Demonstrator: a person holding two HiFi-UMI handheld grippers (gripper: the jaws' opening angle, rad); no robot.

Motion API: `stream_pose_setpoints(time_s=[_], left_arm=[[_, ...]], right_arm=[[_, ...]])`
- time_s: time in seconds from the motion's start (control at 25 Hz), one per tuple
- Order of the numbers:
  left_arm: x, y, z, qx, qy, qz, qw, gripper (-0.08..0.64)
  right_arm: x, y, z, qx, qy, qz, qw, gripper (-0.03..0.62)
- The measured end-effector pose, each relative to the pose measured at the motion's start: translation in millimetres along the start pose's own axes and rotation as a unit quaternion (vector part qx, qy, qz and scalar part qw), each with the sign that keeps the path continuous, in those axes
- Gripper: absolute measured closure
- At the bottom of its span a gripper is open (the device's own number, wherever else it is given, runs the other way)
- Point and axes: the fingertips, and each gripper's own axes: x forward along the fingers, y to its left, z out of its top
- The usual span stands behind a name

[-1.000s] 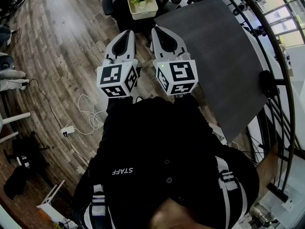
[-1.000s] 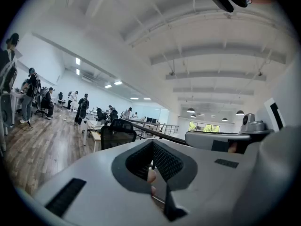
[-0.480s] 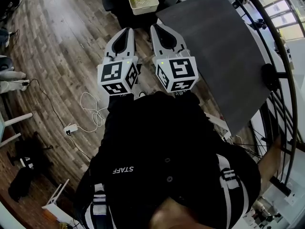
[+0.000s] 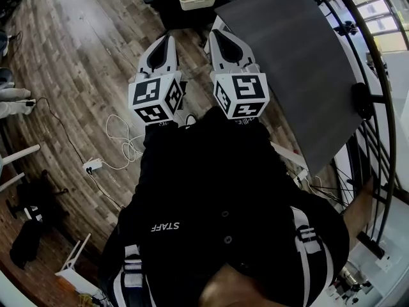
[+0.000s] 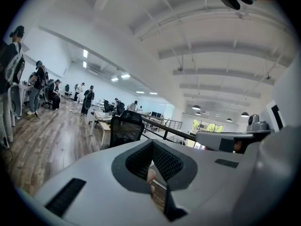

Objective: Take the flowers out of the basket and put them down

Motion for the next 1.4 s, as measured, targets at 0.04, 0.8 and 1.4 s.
stream_pose_setpoints(time_s=[0.04, 0.8, 1.4], left_arm=[[0, 4, -2, -0.003, 0.002, 0.002, 1.0, 0.56], [120, 105, -4, -0.015, 0.024, 0.093, 0.9952, 0.56], [341, 109, 37, 0.013, 0.03, 0.088, 0.9955, 0.56]], right_arm=[[2, -1, -4, 0.001, 0.004, -0.003, 1.0, 0.578], [168, -59, -21, 0.009, 0.04, 0.022, 0.999, 0.578], [341, -193, -6, 0.039, 0.067, 0.03, 0.997, 0.578]])
